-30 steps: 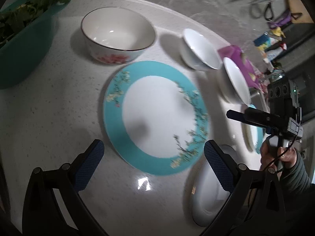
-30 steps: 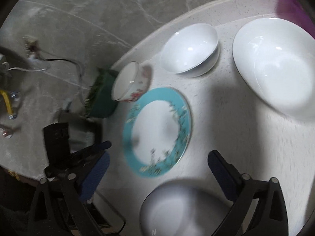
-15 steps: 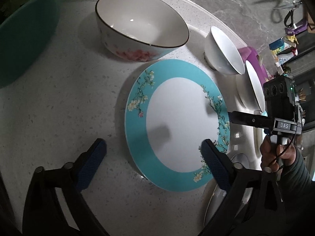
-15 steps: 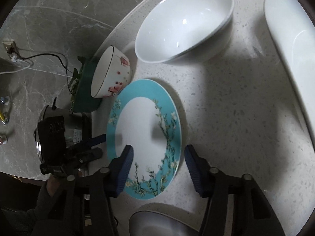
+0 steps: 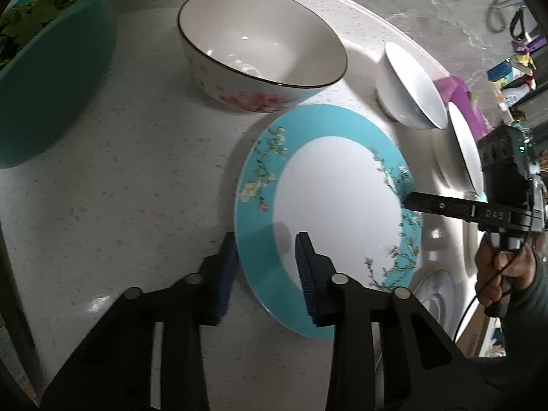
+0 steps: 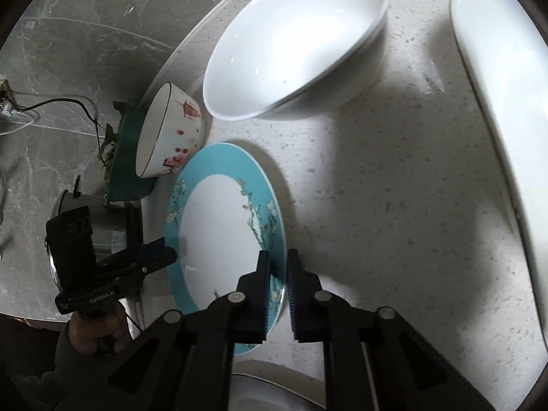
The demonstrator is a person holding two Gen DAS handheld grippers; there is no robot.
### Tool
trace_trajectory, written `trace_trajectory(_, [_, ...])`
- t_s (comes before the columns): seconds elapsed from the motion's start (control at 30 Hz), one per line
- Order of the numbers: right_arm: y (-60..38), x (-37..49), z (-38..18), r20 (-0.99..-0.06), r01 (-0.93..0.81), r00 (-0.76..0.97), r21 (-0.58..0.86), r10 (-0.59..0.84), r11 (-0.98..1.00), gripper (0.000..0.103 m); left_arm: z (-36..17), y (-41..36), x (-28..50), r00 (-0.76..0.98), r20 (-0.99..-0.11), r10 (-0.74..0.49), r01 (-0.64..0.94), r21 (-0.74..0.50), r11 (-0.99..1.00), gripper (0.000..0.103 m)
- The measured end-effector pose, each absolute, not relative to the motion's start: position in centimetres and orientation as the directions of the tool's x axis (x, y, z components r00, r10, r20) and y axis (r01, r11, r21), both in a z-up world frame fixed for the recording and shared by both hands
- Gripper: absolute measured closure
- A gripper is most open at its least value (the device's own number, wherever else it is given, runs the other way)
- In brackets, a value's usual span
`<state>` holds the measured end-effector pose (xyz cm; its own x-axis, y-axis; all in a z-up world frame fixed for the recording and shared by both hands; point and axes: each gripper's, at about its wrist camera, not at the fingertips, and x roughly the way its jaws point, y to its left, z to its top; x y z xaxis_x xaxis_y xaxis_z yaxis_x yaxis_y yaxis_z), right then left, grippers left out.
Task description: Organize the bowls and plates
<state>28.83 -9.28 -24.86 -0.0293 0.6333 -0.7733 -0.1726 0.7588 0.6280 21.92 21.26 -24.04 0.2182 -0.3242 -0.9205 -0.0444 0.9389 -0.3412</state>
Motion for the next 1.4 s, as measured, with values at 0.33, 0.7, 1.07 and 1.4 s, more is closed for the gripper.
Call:
trace_trajectory(0.33, [-9.2,28.4,-24.2,-0.808,-0.174,0.025,0.576,0.588,0.799,0.09,-23.6,20.8,21.4,0.231,-0.924,-0.306,-0.039,-0.323,0.946,0.078])
trace_trajectory(0.7, [-10.8,26.5,-21.1,-0.802,-0.148,0.062,0.582,0.594,0.8,0.09,-21.1,20.4,19.8,0.226,-0.913,-0.339,-0.003,-0.349,0.937,0.078])
trace_trajectory(1.07, [-15.6,20.8,-17.6,-0.784,-0.081,0.166,0.593,0.598,0.801,0.09,-18.6,16.6,15.1,0.168,-0.895,-0.414,0.111,-0.401,0.909,0.078])
trace_trajectory(1.4, [-21.2,13.2,-19.0,-0.797,0.044,0.208,0.587,0.567,0.809,0.09,-18.7,11.6,10.4,0.103,-0.901,-0.421,0.238,-0.388,0.89,0.078])
